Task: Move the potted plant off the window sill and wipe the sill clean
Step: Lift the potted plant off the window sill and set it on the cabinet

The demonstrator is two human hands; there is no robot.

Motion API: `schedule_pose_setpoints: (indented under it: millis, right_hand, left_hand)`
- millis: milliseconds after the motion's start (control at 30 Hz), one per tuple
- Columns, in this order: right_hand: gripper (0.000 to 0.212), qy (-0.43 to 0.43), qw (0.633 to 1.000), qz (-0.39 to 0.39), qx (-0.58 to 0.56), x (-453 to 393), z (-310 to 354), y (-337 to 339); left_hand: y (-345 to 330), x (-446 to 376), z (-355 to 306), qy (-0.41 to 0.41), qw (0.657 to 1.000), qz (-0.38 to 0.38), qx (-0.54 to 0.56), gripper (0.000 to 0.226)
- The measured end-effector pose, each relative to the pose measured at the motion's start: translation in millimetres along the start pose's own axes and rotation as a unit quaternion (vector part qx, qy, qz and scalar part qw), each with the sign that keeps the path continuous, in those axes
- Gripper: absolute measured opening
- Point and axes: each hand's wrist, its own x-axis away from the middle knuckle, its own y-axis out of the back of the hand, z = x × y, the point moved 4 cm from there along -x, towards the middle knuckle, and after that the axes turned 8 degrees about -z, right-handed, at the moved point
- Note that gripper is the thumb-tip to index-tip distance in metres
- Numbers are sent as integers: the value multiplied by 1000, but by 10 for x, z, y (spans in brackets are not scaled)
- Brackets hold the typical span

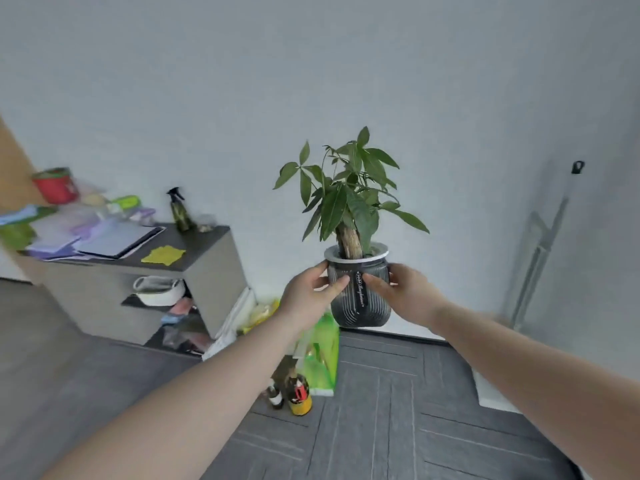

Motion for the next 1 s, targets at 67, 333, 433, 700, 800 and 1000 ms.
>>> schedule_pose_setpoints:
  millis: [67, 333, 433, 700, 800, 1000]
  right_hand:
    - [43, 26, 999, 38, -17, -516, 175, -421]
    - [40, 94, 983, 149, -56, -1908, 986, -1992]
    - [43, 109, 976, 182, -51, -2252, 1261, -2578]
    - [44, 132, 967, 218, -24, -3090, 2073, -4084]
    - [43, 124, 971, 205, -14, -3490, 2360, -4611]
    - [36, 107, 975, 193, -8, -4252, 2858, -5463]
  left_hand:
    - [305, -371, 236, 31, 999, -43, -7, 32]
    - [1564, -1460, 994, 128, 979, -155, -42, 55]
    - [2008, -1698, 1360, 168, 968, -186, -30, 68]
    - [3200, -2602, 2195, 161, 958, -211, -107, 48]
    - [3665, -3055, 2533, 150, 964, -189, -112, 45]
    - [4445, -4076, 3154, 136, 970, -160, -121, 46]
